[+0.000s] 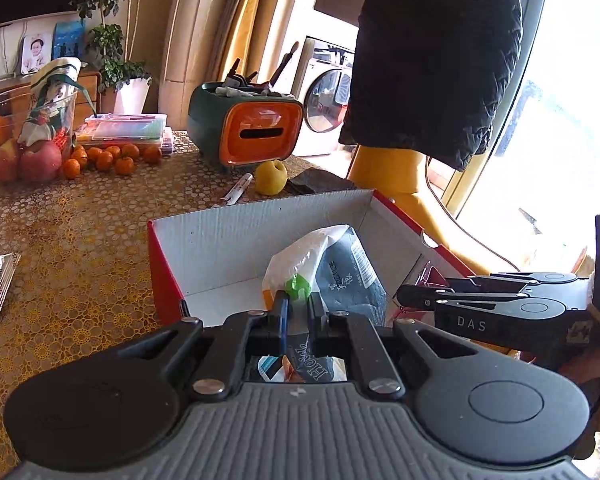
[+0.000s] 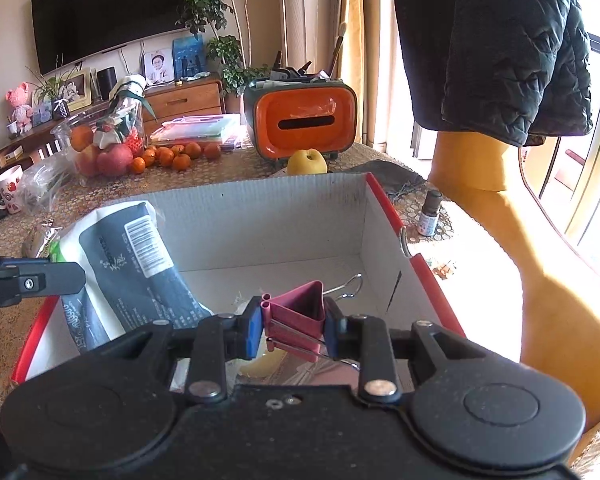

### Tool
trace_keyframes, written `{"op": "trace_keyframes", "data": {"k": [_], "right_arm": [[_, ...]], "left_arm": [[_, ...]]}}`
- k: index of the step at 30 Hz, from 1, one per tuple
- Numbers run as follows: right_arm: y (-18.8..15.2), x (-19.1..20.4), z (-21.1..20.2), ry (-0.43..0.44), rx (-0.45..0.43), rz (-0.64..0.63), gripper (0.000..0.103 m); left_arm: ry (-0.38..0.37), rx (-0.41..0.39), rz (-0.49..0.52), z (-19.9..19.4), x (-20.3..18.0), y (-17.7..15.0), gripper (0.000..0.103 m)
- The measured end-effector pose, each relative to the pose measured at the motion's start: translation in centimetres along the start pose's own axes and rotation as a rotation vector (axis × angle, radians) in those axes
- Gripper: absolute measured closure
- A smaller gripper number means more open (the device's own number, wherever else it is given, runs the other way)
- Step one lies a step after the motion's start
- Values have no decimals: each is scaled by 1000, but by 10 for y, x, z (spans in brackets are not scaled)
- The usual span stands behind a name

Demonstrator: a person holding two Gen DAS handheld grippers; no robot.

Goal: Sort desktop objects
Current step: 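Carry the white snack bag and pink binder clip with both tools over the red box, then open both tools to drop the snack bag and binder clip into the box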

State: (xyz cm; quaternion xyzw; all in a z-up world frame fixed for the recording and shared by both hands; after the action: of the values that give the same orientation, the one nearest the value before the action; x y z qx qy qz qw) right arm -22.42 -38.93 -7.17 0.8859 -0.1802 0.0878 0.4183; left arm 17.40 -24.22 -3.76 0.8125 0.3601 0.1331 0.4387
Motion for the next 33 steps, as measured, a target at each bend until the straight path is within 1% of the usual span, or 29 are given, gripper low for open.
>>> {"op": "trace_keyframes", "data": {"k": [7,18,21,22,25,27,33], "right_arm": [[-1,-10,16,-19,42,12,74],[-12,-10,31,-39,95,9,74],[-13,-8,30,-37,98,-5,72],[-13,-8,30,-35,100,-7,69],[-11,-8,27,-36,96,-7,69],[-11,-9,25,-36,95,-1,68],[-10,-10,18,-22,88,16,57]], "left_arm": [[-1,53,26,22,-5,-2,94],[-1,125,44,35,-5,-14,94],[3,129,56,35,-6,-14,94],[3,130,56,34,-6,-14,94],[2,131,59,32,-8,-15,94],[3,131,79,31,-10,-15,94],[11,143,114,27,-16,-18,93]]}}
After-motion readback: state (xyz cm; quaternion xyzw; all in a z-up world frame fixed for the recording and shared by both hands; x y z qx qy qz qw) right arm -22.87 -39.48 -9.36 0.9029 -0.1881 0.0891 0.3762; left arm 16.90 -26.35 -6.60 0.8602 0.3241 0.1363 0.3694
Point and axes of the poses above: each gripper's, at about its wrist camera, not at the fingertips, and z roughly the way its jaws point, x to its left, y to its top, the point moved 4 cm from there along z, roughly the way its jaws point, and after that the axes turned 10 degrees about z, right-handed, at the moved point
